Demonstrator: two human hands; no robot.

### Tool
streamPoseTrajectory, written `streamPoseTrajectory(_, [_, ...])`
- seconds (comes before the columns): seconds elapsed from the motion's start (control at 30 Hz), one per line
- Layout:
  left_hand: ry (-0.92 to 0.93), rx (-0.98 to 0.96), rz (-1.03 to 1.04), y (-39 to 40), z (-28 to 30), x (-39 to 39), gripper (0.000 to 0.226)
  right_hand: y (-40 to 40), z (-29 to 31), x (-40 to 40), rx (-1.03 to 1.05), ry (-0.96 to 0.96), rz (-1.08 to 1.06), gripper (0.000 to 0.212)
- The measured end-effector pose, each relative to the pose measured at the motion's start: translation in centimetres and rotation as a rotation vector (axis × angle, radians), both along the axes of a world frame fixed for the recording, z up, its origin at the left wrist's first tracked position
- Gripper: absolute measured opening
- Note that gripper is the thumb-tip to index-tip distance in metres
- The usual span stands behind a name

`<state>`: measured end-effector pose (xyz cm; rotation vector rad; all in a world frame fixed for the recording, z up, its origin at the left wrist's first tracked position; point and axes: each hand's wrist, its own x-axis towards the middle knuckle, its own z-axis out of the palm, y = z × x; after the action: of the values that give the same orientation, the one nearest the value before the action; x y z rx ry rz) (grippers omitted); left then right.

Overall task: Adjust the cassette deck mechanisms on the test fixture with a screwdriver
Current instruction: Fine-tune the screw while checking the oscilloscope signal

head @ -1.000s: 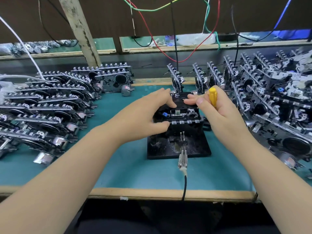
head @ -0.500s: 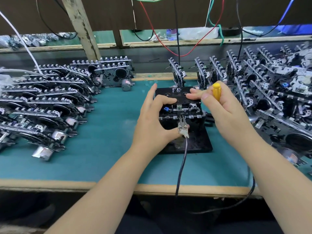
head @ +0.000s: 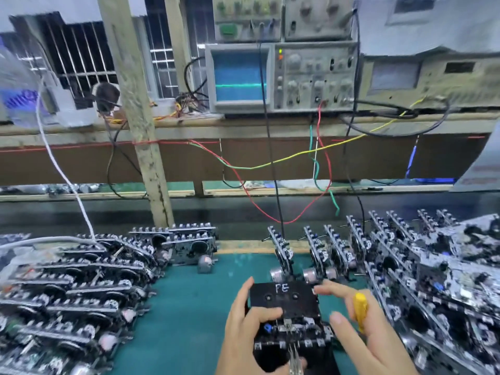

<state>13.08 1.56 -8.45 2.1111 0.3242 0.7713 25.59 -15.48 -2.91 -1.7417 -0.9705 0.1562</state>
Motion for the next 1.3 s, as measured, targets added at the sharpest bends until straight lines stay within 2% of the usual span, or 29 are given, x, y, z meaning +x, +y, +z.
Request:
streamPoseTrajectory(0.07, [0.058,0.015,-0.027,0.1,0.3,-0.1,0.085,-0.3,-0.7,-0.1,0.007,0.015,-0.083,0.017])
streamPoseTrajectory(0.17, [-0.072,0.042,0.069,-0.9,0.2,0.1,0.068,-0.7,-1.9,-0.7,-0.003,0.067,-0.177,0.025])
streamPoseTrajectory(0.27, [-0.099,-0.004,0.118,-1.8,0.3,0.0,0.065,-1.2,-1.9,-1.0,-0.037,0.03,-0.275,0.012])
streamPoseTrajectory(0.3, [-0.102,-0.007,0.122,-1.8,0.3,-0.1,0.064,-1.4,-1.9,-1.0,-0.074,-0.013,-0.269,0.004])
streamPoseTrajectory(0.37, [-0.106,-0.004,0.124,-1.9,0.6,-0.3,0.064,-2.1,-1.4,-0.7,-0.187,-0.098,-0.206,0.017])
streamPoseTrajectory(0.47, [-0.086,-0.02,0.112,-2.2,0.9,-0.3,0.066,-2.9,0.4,-0.3,-0.289,-0.139,-0.151,0.021])
streamPoseTrajectory(0.6, [-0.081,-0.02,0.107,-2.1,0.9,-0.3,0.065,-2.7,4.4,-0.8,-0.05,-0.303,-0.258,0.029])
streamPoseTrajectory(0.7, [-0.077,-0.031,0.097,-2.0,0.8,-0.3,0.062,-1.6,6.3,-1.6,0.123,-0.276,-0.189,0.026])
streamPoseTrajectory(0.77, [-0.079,-0.045,0.097,-1.9,0.9,-0.3,0.061,-0.4,6.8,-2.0,0.172,-0.185,-0.086,0.027])
streamPoseTrajectory(0.83, [-0.079,-0.058,0.095,-2.0,1.2,-0.3,0.061,0.6,7.1,-2.4,0.194,-0.093,0.005,0.033])
streamPoseTrajectory(0.93, [-0.041,-0.057,0.104,-2.0,1.4,-0.2,0.066,1.7,6.9,-2.3,0.19,-0.063,0.075,0.038])
streamPoseTrajectory(1.1, [-0.054,-0.041,0.102,-1.7,0.9,-0.2,0.07,2.6,5.8,-2.1,0.141,-0.101,0.139,0.033])
streamPoseTrajectory(1.3, [-0.058,-0.019,0.093,-1.6,0.8,-0.2,0.067,2.9,6.1,-1.7,0.174,-0.167,0.13,0.027])
